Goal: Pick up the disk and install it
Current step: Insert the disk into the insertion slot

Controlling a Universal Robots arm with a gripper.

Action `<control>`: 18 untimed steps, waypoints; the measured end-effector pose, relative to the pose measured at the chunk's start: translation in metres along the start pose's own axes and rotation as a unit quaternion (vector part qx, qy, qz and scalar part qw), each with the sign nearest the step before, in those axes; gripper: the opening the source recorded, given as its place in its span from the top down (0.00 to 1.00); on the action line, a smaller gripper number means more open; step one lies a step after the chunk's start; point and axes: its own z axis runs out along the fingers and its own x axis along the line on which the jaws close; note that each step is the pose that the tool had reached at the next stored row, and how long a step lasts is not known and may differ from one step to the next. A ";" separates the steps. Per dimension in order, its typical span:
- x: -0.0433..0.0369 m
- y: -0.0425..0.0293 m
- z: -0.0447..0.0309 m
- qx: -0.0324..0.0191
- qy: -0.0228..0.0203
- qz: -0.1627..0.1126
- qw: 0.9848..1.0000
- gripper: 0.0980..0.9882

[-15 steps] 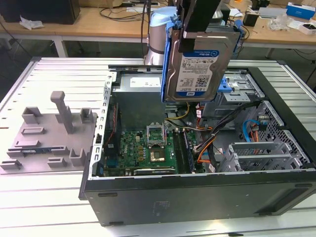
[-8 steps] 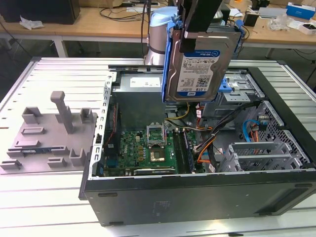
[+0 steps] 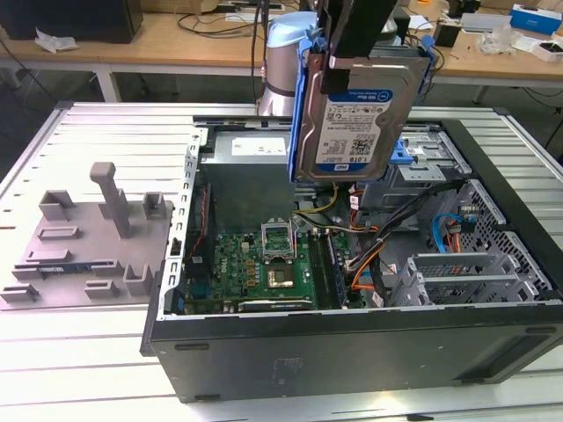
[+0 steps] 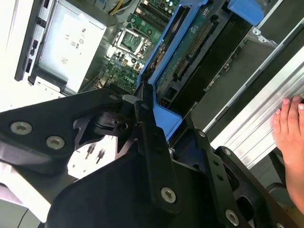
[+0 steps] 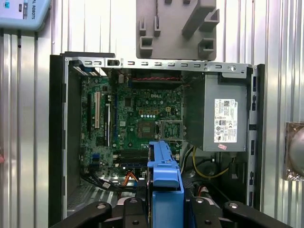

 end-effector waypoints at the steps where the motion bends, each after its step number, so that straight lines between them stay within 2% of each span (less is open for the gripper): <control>1: 0.0032 0.0001 0.0001 0.000 0.000 0.000 1.000 0.70; 8: 0.0240 0.0004 0.0024 0.000 0.000 0.003 1.000 0.70; 11: 0.0311 -0.0020 0.0046 0.000 0.000 0.004 1.000 0.70; 14: 0.0368 -0.0152 0.0063 0.000 0.000 0.004 1.000 0.70; 15: 0.0391 -0.0217 0.0067 0.000 0.000 0.004 1.000 0.70; 18: 0.0434 -0.0299 0.0074 0.000 0.000 0.004 1.000 0.70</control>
